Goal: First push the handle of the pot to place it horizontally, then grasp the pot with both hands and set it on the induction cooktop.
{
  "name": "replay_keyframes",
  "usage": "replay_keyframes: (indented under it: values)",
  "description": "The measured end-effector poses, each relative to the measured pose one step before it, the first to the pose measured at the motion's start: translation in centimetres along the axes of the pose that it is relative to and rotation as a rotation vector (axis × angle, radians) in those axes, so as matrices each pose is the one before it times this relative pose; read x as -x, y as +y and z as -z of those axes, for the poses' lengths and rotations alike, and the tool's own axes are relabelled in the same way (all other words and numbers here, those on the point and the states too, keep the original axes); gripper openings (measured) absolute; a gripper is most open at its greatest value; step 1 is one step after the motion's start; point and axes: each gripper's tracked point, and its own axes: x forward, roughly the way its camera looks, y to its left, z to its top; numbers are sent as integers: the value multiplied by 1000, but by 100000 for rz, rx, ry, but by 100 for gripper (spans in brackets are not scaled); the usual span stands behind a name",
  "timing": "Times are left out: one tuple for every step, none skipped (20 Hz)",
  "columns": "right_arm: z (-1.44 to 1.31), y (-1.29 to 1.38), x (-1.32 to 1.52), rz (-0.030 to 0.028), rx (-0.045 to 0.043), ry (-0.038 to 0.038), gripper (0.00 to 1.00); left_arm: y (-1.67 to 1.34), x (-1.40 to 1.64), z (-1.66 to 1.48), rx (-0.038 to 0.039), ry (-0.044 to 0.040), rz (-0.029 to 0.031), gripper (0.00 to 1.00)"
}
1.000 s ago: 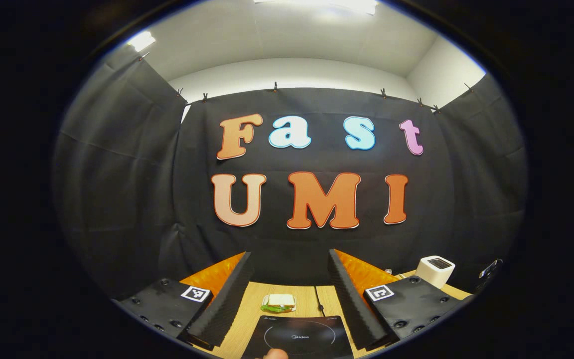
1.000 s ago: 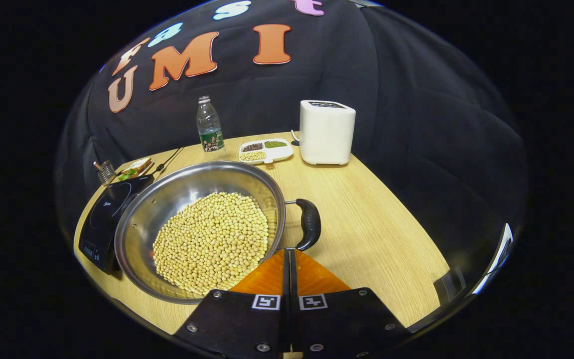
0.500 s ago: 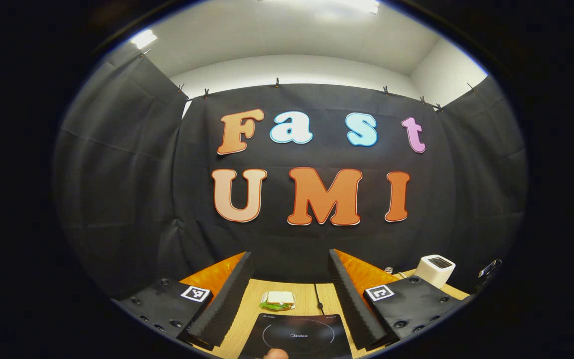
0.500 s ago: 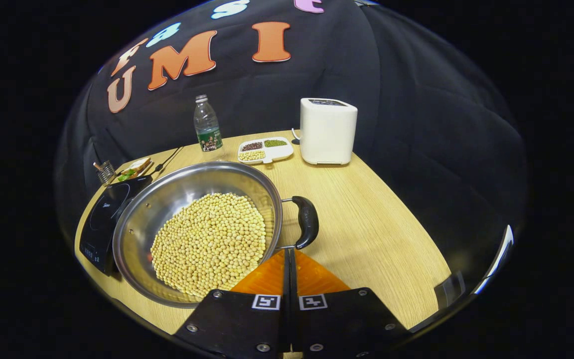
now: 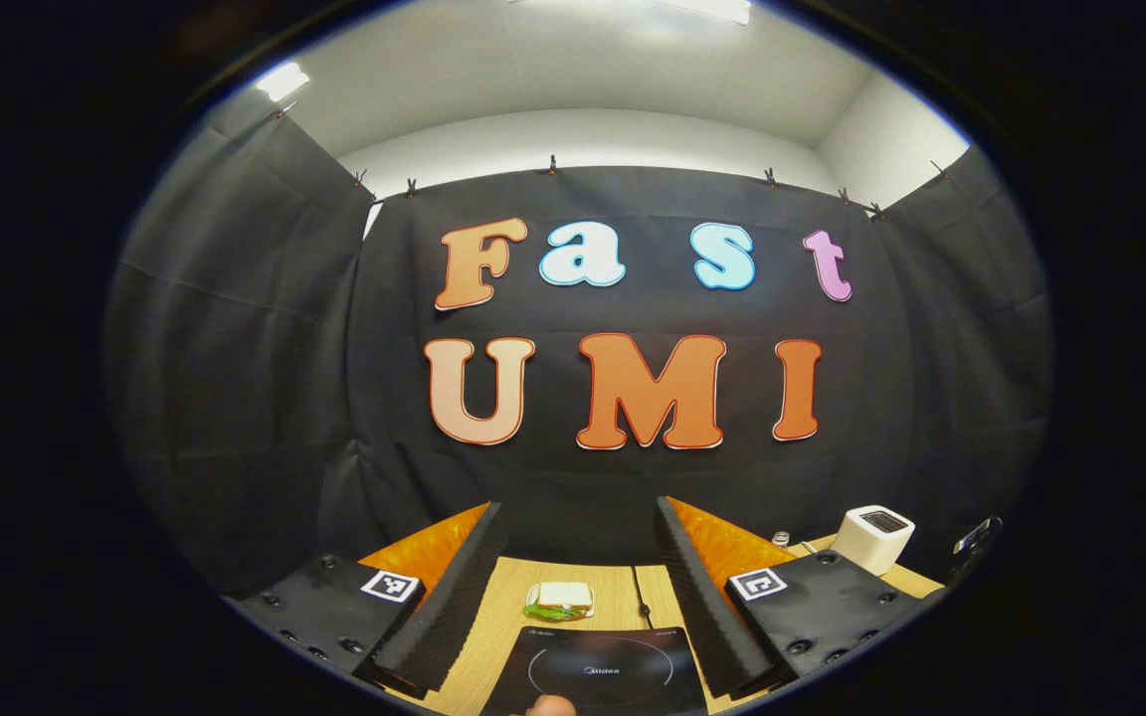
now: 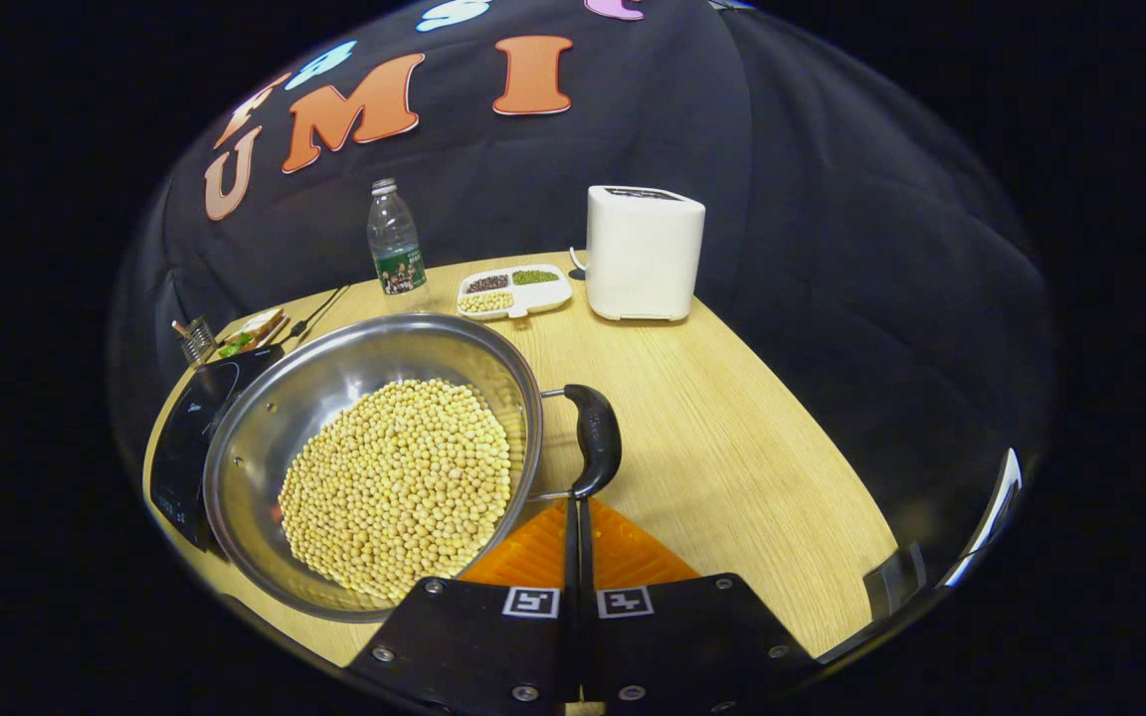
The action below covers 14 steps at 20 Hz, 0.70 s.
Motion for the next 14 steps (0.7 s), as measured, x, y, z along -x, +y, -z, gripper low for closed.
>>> replay_keyframes:
  values:
    - [135,-60,-47,85,741,1382,0,-95,119,-13,128,9,411,98]
    - [167,-181,-45,369,345,-94,0,-164,-132,86,126,22,424,98]
    - [-61,83,-186,85,-10,274,0,1,-11,36,99,56,284,98]
    - [-100,56,-187,117,-272,234,0,14,-53,81,48,55,129,98]
    - [-83,5,-147,18,-432,348,0,119,-117,-14,2,-6,-88,98]
    - [85,-78,20,-33,-524,282,0,61,-121,24,47,-101,-314,98]
    - [-48,64,-122,-48,-448,283,0,162,-54,23,14,-28,-308,98]
    - [-35,-57,-104,-63,-374,193,0,82,-132,103,65,5,-212,98]
    - [-44,7,-115,-4,-121,125,0,46,-61,77,128,210,-114,98]
    - [-43,-90,-22,-40,-76,125,0,-50,-98,219,208,309,65,98]
    - [-37,39,-77,43,-116,101,0,-49,-182,154,215,396,146,98]
    - [-55,-55,-59,22,-83,114,0,-102,-60,174,134,375,100,99]
    - [-67,-40,-23,30,-101,76,0,35,-63,73,95,287,15,99]
    - [14,-138,-2,16,-25,-22,0,15,-133,73,44,201,12,98]
